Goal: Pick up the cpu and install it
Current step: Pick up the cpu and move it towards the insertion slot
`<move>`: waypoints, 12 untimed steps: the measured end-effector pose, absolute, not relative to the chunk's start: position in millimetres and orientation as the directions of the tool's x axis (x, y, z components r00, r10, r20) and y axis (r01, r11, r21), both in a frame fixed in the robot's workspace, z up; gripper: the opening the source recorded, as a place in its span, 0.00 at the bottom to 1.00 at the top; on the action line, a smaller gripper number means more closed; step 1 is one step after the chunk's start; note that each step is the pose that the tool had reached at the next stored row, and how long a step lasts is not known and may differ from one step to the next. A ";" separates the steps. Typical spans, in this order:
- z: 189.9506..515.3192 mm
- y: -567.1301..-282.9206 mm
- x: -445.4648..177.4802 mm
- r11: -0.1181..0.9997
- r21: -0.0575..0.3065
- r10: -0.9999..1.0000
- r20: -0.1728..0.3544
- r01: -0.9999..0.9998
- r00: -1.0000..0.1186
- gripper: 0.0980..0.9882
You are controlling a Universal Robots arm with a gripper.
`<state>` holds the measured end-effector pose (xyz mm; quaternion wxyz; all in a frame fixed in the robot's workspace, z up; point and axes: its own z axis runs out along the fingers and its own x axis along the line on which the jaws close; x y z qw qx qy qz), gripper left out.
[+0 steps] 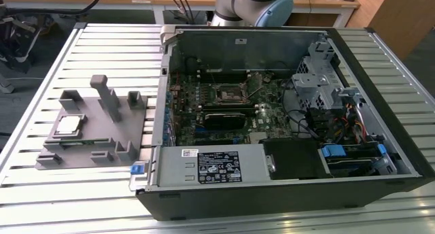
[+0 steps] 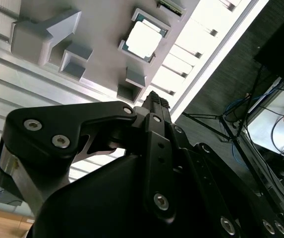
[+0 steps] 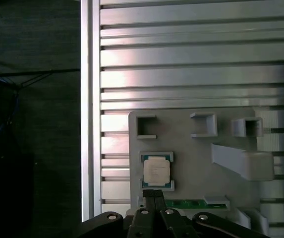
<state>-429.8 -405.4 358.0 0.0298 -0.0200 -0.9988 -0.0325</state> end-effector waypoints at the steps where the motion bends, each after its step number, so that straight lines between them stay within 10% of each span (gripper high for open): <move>1: 357.8 -405.4 -429.9 0.997 0.064 0.038 0.061 0.042 -0.997 0.01; 12: 355.3 -405.4 -431.5 0.997 0.064 0.037 0.066 0.041 -0.997 0.01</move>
